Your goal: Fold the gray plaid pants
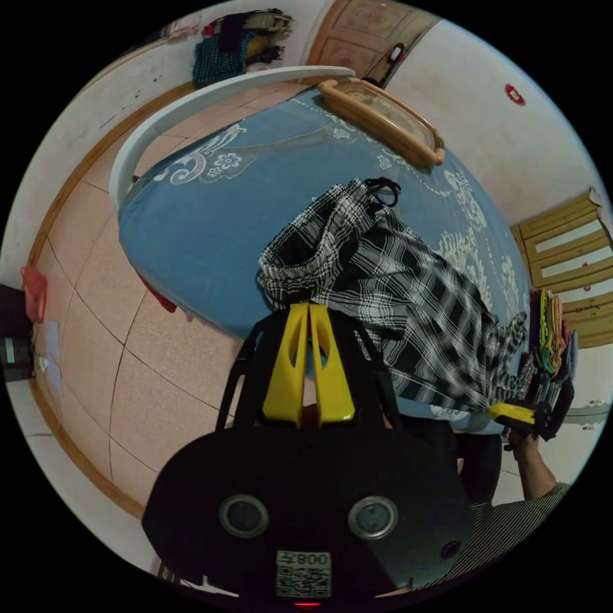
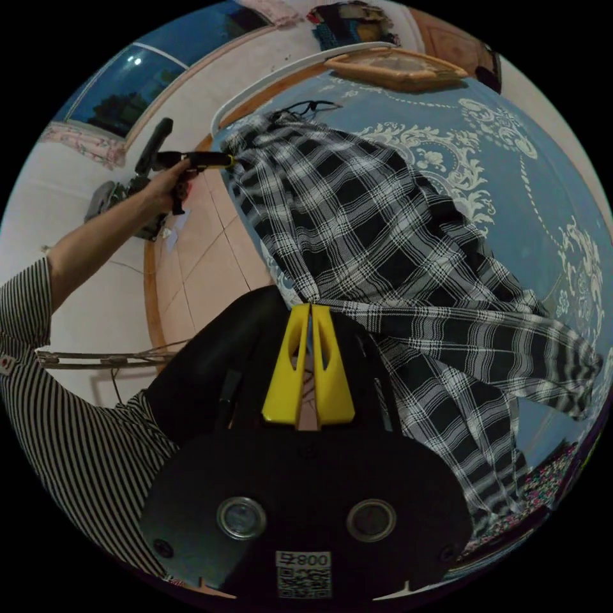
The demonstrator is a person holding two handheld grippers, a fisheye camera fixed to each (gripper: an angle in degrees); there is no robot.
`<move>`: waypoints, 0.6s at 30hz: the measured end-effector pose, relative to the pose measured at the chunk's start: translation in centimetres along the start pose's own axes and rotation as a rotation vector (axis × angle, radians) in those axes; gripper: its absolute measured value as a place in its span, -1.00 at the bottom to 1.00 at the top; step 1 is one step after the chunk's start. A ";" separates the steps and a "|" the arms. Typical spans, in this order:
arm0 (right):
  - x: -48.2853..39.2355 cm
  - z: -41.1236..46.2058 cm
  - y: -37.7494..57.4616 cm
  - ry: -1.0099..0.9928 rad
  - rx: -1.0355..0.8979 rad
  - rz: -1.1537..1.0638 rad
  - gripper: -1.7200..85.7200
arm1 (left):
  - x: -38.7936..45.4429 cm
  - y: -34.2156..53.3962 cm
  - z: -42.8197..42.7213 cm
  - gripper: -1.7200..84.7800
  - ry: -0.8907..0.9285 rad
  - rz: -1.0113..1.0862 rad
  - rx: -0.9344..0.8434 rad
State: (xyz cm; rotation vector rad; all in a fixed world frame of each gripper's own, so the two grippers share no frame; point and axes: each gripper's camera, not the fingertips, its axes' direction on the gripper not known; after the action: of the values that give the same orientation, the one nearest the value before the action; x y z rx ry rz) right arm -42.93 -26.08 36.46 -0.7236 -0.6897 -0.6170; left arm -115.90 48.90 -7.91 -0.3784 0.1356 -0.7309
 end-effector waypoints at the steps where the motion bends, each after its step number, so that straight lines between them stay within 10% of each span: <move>1: 1.0 -0.6 0.7 -0.020 0.026 0.020 -0.95 | 0.4 -0.1 0.4 -0.96 -0.007 0.004 -0.006; 18: 15.7 -6.5 10.9 -0.237 0.175 0.279 -0.96 | 8.3 -0.5 4.6 -0.96 -0.084 0.019 0.005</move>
State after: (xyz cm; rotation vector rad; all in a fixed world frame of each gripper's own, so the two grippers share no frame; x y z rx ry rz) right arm -23.29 -28.57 40.31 -0.7198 -0.8322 -0.2138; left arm -108.95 44.32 -3.44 -0.4016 0.0582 -0.6954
